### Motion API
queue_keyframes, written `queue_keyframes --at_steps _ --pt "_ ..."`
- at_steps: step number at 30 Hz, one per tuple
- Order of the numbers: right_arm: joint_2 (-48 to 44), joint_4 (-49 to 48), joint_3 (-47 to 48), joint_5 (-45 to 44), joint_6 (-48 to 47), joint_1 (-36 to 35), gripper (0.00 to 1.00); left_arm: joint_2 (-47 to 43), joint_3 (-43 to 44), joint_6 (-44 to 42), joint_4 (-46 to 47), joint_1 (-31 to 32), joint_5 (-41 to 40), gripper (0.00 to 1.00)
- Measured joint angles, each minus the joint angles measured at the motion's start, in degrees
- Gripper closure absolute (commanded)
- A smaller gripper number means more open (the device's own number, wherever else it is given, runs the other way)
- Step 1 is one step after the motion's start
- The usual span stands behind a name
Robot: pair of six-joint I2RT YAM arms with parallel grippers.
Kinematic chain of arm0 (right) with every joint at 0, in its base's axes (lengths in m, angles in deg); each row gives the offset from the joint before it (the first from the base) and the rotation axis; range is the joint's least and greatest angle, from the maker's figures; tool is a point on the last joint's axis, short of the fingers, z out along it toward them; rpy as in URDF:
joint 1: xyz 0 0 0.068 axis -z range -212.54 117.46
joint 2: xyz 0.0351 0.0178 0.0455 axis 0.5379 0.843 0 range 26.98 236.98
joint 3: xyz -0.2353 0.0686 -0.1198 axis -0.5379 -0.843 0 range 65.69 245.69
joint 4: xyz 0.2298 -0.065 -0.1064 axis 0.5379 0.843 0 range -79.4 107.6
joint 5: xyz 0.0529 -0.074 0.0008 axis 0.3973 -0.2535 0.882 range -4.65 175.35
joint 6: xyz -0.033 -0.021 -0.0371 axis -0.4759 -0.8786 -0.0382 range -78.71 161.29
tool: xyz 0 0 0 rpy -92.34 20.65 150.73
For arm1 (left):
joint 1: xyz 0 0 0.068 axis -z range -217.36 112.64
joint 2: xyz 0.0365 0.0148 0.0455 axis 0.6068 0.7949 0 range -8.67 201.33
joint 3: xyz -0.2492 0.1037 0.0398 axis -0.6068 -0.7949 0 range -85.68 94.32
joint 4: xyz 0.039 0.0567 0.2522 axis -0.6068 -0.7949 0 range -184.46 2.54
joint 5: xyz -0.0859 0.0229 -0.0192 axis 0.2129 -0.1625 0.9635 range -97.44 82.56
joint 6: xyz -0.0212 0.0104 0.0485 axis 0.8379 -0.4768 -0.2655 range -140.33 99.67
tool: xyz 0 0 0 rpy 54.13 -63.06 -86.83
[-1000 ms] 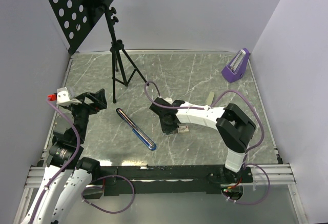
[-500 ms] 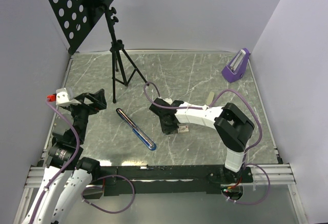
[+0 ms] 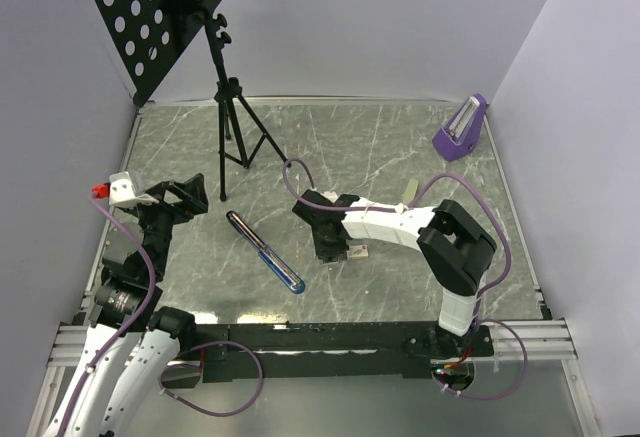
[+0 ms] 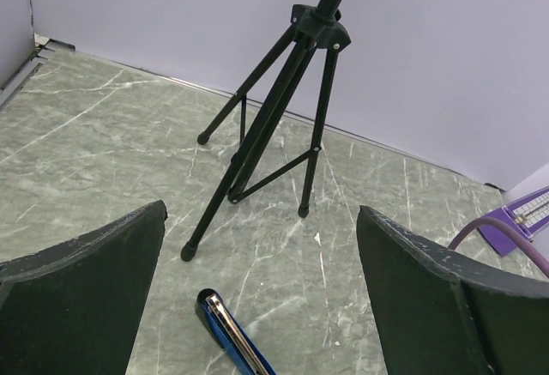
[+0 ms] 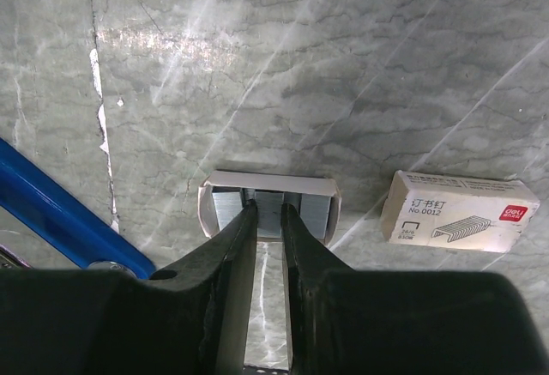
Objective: Load the staples into the stapler
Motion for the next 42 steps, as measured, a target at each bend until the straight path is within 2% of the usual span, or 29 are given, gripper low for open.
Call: queue_keyframes --at_steps 6,8,12,27,42 --pt "0.24 0.04 0.17 0.02 0.22 0.00 0.76 -0.13 0.00 0.02 0.02 0.00 0.11 0.03" --pt "0.44 0.28 0.48 0.02 0.33 0.00 0.84 -0.31 -0.02 0.00 0.00 0.00 0.11 0.03" --pt "0.46 0.63 0.61 -0.04 0.52 0.00 0.88 -0.50 -0.02 0.00 0.02 0.00 0.13 0.03" --pt "-2.45 2.05 0.72 -2.05 0.09 0.00 0.88 -0.92 -0.11 0.02 0.02 0.00 0.13 0.03" --pt "-3.21 2.34 0.72 -2.36 -0.35 0.00 0.73 -1.57 -0.11 0.02 0.00 0.00 0.24 0.03"
